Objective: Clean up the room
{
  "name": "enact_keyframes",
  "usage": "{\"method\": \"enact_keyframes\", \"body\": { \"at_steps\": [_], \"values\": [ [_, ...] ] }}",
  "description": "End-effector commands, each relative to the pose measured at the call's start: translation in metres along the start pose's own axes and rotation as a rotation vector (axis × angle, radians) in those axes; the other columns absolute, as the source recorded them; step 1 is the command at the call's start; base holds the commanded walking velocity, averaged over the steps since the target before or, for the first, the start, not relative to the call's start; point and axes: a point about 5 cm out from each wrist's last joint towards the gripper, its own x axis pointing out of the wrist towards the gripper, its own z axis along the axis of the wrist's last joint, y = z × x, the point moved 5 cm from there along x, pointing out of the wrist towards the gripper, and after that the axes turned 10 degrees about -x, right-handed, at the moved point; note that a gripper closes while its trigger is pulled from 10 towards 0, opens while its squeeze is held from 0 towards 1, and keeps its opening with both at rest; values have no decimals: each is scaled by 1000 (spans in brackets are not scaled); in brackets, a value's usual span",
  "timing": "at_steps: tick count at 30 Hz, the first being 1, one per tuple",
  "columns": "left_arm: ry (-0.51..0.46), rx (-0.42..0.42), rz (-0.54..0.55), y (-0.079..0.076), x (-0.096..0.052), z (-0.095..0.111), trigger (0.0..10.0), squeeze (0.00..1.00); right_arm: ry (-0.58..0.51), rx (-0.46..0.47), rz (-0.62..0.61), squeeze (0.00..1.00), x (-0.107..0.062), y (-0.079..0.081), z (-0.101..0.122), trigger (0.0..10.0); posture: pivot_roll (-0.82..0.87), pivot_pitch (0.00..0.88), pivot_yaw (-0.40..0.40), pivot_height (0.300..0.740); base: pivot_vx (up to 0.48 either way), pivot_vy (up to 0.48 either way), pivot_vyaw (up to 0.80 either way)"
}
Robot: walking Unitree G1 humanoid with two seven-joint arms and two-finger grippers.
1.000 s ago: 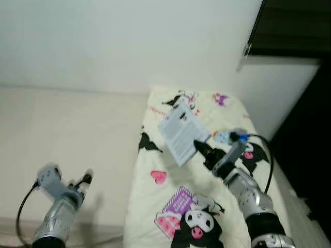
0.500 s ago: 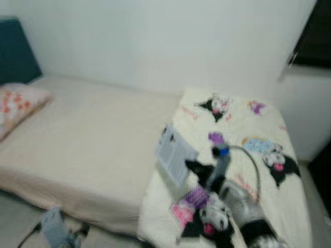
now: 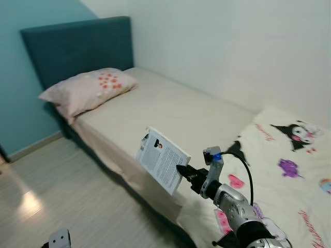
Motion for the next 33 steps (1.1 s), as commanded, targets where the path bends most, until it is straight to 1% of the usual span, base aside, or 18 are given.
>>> {"method": "enact_keyframes", "body": {
  "at_steps": [1, 4, 8, 11, 13, 14, 16, 17, 18, 19, 20, 21, 22, 23, 25, 26, 29, 33],
  "values": [
    [-3, 8, -9, -1, 0, 0, 10000, 0, -76, -46, 51, 0, 7, 6, 22, 0, 2, 0, -57, 740, 281, 0, 800],
    [-25, 15, -14, -2, 1, 6, 10000, 0, -86, -62, 76, 0, 10, 11, 26, 0, 4, 0, -58, 740, 347, 0, 800],
    [-35, 20, -14, -3, 1, 10, 10000, 0, -91, -66, 82, 0, 11, 12, 28, 0, 5, 0, -59, 740, 480, 0, 800],
    [-48, 21, -22, -8, 3, 17, 10000, 0, -105, -72, 87, 0, 12, 13, 33, 0, 5, 0, -58, 740, 480, 0, 800],
    [-67, 15, -43, -16, 5, 24, 10000, 0, -119, -72, 76, 0, 13, 10, 37, 0, 0, 0, -57, 740, 480, 0, 800],
    [-67, 15, -43, -16, 5, 24, 10000, 0, -119, -72, 76, 0, 13, 10, 37, 0, 0, 0, -57, 740, 480, 0, 800],
    [-95, -3, -68, -26, 6, 32, 10000, 0, -119, -76, 60, 0, 13, 8, 38, 0, -4, 0, -57, 740, 480, 0, 800],
    [-95, -3, -68, -26, 6, 32, 10000, 0, -119, -76, 60, 0, 13, 8, 38, 0, -4, 0, -57, 740, 480, 0, 800],
    [-113, -10, -81, -31, 6, 37, 10000, 0, -113, -72, 39, 0, 13, 5, 37, 0, -3, 0, -58, 740, 480, 0, 0],
    [-137, -17, -97, -37, 7, 46, 10000, 0, -114, -70, 28, 0, 12, 3, 37, 824, -2, 0, -59, 740, 480, 0, 0],
    [-137, -17, -97, -37, 7, 46, 10000, 0, -114, -70, 28, 0, 12, 3, 37, 824, -2, 0, -59, 740, 480, 0, 0],
    [-152, -20, -106, -40, 7, 51, 10000, 0, -116, -68, 21, 0, 12, 2, 37, 3569, -1, 0, -61, 740, 480, 0, 0],
    [-152, -20, -106, -40, 7, 51, 10000, 0, -116, -68, 21, 0, 12, 2, 37, 3569, -1, 0, -61, 740, 480, 0, 0],
    [-177, -27, -121, -46, 7, 60, 10000, 0, -119, -62, 6, 0, 12, 0, 38, 4431, -1, 0, -61, 740, 480, 0, 0],
    [-177, -27, -121, -46, 7, 60, 10000, 0, -119, -62, 6, 0, 12, 0, 38, 4431, -1, 0, -61, 740, 480, 0, 0],
    [-204, -35, -138, -51, 7, 70, 10000, 0, -119, -59, -3, 0, 12, -2, 38, 10000, 0, 0, -61, 740, 480, 0, 0],
    [-256, -41, -175, -63, 7, 90, 10000, 0, -126, -44, -21, 0, 11, -5, 40, 10000, -1, 2, -57, 740, 480, 0, 0],
    [-271, -45, -193, -67, 6, 97, 10000, 0, -130, -37, -38, 0, 10, -8, 40, 10000, -3, 4, -54, 740, 480, 0, 0]
  ]
}}
